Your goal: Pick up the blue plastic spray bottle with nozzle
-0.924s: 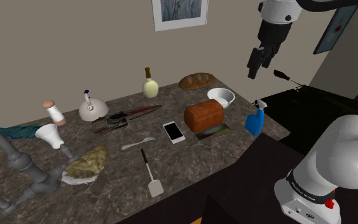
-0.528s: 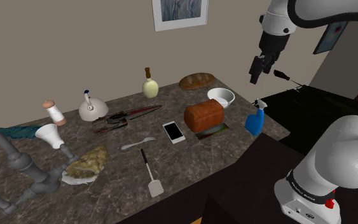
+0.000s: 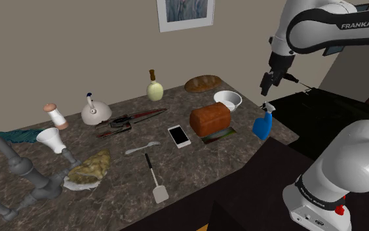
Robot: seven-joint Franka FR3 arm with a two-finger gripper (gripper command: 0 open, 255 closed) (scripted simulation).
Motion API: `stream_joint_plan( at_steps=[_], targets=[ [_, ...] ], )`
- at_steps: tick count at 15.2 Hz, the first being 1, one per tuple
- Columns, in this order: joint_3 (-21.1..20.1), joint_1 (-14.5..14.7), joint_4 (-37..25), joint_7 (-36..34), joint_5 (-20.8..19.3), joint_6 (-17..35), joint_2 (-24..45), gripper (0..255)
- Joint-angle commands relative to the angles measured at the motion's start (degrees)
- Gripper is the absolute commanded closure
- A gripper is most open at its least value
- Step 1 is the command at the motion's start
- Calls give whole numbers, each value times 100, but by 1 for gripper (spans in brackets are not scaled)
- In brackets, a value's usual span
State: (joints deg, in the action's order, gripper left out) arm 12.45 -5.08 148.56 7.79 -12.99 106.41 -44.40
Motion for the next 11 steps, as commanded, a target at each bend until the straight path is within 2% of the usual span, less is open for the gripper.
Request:
stream_joint_plan(
  at_steps=[1, 11],
  targets=[
    [227, -108, 131, 152, -150, 297, 165, 0],
    [1417, -513, 374, 916, -689, 1965, 1604, 0]
  ],
)
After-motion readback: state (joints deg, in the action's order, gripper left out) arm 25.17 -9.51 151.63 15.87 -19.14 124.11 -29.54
